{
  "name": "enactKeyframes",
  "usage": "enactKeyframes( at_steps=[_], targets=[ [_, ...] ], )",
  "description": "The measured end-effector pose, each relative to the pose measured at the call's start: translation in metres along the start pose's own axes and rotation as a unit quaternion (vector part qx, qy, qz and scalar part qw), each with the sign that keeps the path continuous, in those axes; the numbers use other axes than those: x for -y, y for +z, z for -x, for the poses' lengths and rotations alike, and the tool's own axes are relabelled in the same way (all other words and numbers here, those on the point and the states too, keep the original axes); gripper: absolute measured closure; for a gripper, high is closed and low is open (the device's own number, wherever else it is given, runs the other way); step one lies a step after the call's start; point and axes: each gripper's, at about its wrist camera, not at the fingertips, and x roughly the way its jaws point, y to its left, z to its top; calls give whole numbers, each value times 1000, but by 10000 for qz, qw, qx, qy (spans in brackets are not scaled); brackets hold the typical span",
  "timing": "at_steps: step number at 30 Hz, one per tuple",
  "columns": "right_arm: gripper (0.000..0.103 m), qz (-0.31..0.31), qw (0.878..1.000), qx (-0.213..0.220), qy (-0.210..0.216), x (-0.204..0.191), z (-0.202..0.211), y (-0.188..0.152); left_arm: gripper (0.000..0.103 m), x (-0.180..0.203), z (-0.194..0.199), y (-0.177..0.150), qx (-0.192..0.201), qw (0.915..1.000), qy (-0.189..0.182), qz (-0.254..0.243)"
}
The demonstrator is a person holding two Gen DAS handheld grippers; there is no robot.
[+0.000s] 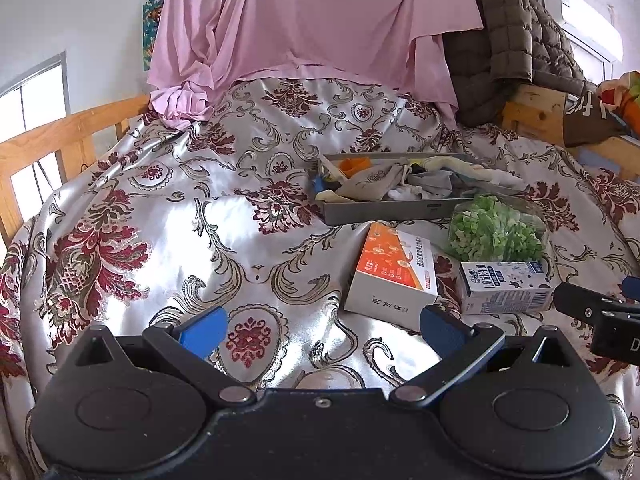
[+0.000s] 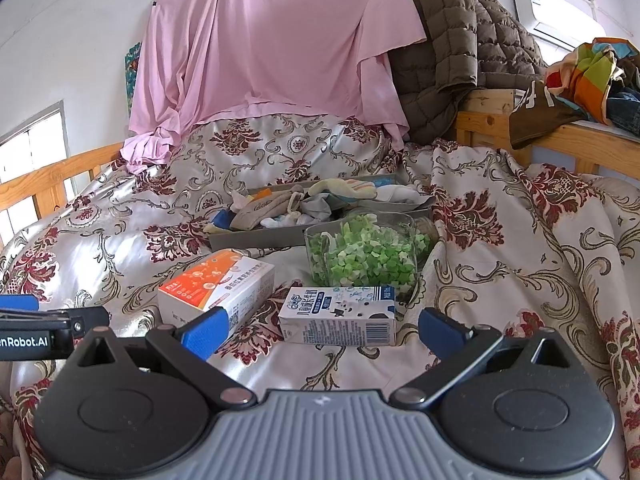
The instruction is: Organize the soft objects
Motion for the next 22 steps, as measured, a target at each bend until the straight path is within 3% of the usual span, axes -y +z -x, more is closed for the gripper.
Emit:
enactKeyframes(
  at_steps=[22],
  targets=[
    [0, -19, 10000, -41, 9, 1, -2, -2, 1, 0, 1, -1, 10, 10000, -3, 18]
  ],
)
